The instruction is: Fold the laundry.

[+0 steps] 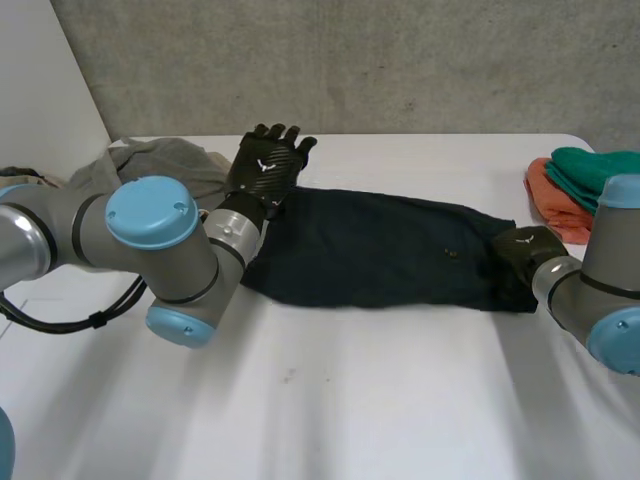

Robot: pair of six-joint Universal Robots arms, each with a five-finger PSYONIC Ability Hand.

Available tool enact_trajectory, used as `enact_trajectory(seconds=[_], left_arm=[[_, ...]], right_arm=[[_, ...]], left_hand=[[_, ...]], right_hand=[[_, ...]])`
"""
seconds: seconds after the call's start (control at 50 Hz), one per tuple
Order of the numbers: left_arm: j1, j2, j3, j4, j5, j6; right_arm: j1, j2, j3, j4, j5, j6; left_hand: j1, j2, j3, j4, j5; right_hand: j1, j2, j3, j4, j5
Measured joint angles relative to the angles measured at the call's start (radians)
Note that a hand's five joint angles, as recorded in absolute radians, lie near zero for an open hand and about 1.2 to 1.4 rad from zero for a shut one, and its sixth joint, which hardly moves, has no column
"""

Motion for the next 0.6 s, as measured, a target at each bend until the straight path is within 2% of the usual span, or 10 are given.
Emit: enact_trajectory(seconds=[0.1, 0.26, 0.36, 0.48, 0.52, 0.6], left_arm=[[-0.005, 0.04, -0.022, -0.007, -0.001, -0.016], [-0.012, 0.177, -0.1, -0.026, 0.008, -0.15], [-0.006, 0.269, -0.148, -0.059, 0.014, -0.254], [0.02, 0.357, -0.19, -0.098, 0.031, -0.334], [0.039, 0.387, -0.208, -0.108, 0.04, -0.354], [0.058, 0.411, -0.23, -0.112, 0.05, -0.364]], right_arm=[[-0.04, -0.027, 0.035, -0.067, 0.024, -0.057], [-0.117, -0.162, 0.112, -0.139, 0.065, -0.427], [-0.064, -0.177, 0.101, -0.193, 0.068, -0.596], [0.128, -0.156, 0.081, -0.328, -0.03, -0.651], [0.231, -0.125, 0.095, -0.387, -0.121, -0.661], [0.356, -0.069, 0.129, -0.432, -0.245, -0.695]], left_hand=[[0.0, 0.0, 0.0, 0.0, 0.0], [0.0, 0.0, 0.0, 0.0, 0.0], [0.0, 0.0, 0.0, 0.0, 0.0], [0.0, 0.0, 0.0, 0.0, 0.001], [0.0, 0.0, 0.0, 0.0, 0.0], [0.0, 0.0, 0.0, 0.0, 0.001]], right_hand=[[0.001, 0.007, 0.032, 0.04, 0.034], [0.035, 0.007, 0.032, 0.042, 0.068], [0.05, 0.007, 0.035, 0.043, 0.068], [0.05, 0.007, 0.036, 0.043, 0.068], [0.056, 0.007, 0.037, 0.044, 0.068], [0.058, 0.007, 0.037, 0.044, 0.075]])
